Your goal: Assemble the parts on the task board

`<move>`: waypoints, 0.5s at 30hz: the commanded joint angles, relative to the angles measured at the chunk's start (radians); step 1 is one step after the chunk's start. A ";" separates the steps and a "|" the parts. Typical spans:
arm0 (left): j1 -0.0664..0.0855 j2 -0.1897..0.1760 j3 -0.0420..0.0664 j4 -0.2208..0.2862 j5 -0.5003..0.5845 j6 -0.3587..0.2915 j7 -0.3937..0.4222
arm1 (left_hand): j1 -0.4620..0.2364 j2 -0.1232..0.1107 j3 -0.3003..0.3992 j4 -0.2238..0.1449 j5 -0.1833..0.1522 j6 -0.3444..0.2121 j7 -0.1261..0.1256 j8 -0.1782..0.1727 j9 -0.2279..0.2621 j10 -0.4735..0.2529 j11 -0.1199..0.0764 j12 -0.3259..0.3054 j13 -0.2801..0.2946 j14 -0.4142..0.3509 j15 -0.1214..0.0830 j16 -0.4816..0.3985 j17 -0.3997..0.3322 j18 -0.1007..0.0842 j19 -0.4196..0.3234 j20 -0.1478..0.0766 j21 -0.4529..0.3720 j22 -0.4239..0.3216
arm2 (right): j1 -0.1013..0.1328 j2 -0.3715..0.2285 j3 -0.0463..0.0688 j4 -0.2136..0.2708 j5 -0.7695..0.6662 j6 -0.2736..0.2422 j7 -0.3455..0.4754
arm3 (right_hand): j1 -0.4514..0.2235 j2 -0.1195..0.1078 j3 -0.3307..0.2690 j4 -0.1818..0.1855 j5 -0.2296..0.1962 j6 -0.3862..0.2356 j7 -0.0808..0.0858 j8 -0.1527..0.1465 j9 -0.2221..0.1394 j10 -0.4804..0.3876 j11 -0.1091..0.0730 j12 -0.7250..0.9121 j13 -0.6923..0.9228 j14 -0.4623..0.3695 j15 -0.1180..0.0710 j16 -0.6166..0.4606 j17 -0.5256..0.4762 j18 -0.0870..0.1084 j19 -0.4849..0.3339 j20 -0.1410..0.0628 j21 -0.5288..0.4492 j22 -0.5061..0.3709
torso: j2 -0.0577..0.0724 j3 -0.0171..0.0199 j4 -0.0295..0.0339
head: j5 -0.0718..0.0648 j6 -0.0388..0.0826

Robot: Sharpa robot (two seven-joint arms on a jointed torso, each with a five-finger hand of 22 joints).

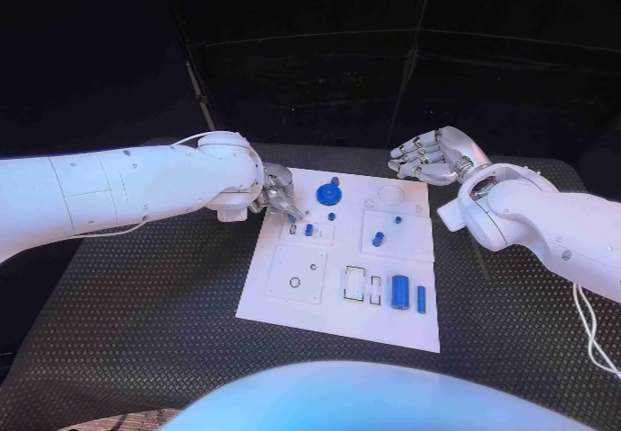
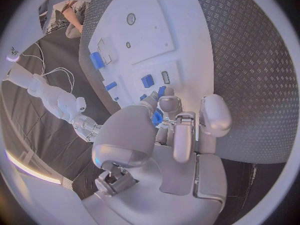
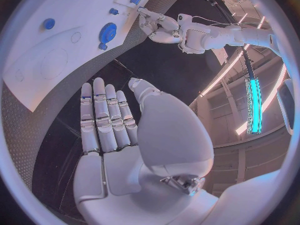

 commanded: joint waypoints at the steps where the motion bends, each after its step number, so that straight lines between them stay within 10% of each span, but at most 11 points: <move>1: -0.002 0.000 0.000 0.003 -0.020 0.004 -0.007 | 0.005 -0.005 0.045 -0.041 -0.003 -0.002 -0.008 0.007 0.002 0.009 0.001 0.003 -0.001 0.104 -0.007 0.003 0.263 -0.005 0.003 -0.002 0.004 0.001 | 0.002 0.000 0.000 0.001 0.004 0.005 0.009 | -0.008 0.001 0.003 0.004 0.002 -0.004 0.003 -0.006 0.000 0.000 0.008 -0.005 -0.002 0.004 0.000 -0.003 -0.001 0.004 0.005 0.002 -0.005 -0.001 | 0.001 -0.0002 0.0004 | 0.000 0.000; 15: -0.014 -0.001 0.000 0.010 -0.038 0.020 -0.006 | 0.006 -0.010 0.049 -0.046 -0.004 -0.002 -0.008 0.009 0.003 0.011 0.000 0.004 0.000 0.104 -0.007 0.003 0.263 -0.005 0.004 -0.003 0.006 0.003 | 0.002 -0.002 0.000 0.000 0.004 0.006 0.009 | -0.010 0.001 0.003 0.005 0.002 -0.004 0.004 -0.006 0.000 0.000 0.008 -0.004 -0.003 0.005 0.000 -0.005 -0.002 0.004 0.006 0.003 -0.007 -0.002 | 0.001 -0.0005 0.0005 | 0.001 0.000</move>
